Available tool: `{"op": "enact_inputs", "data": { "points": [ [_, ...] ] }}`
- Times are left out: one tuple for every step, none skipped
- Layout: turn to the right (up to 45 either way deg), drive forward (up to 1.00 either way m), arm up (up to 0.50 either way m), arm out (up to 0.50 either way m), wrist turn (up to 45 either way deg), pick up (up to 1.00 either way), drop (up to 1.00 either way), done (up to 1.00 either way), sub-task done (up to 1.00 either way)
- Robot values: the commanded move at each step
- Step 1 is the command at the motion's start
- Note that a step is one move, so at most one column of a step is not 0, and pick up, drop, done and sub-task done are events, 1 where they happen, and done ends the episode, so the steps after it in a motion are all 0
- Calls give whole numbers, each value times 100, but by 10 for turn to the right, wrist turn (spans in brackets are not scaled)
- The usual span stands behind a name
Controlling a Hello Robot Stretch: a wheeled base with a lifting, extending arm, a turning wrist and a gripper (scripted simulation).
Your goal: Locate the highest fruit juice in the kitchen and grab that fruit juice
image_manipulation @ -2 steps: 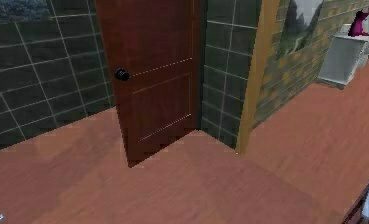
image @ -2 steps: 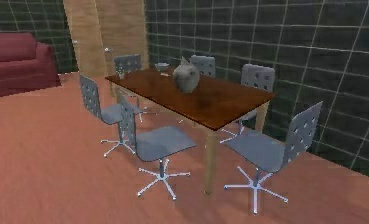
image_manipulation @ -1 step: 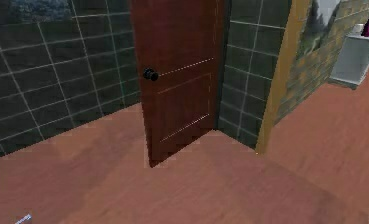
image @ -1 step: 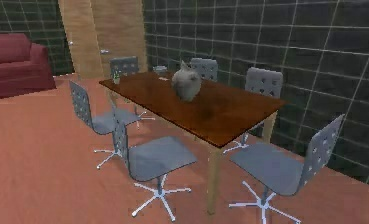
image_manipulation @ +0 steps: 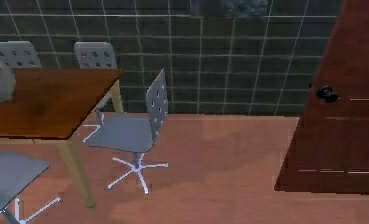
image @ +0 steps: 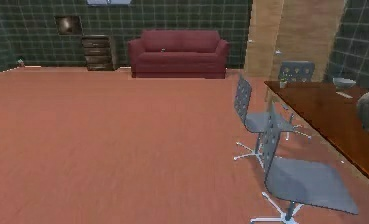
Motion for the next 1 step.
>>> {"op": "enact_inputs", "data": {
  "points": [
    [-450,0,0,0,0,0,0,0,0]
  ]
}}
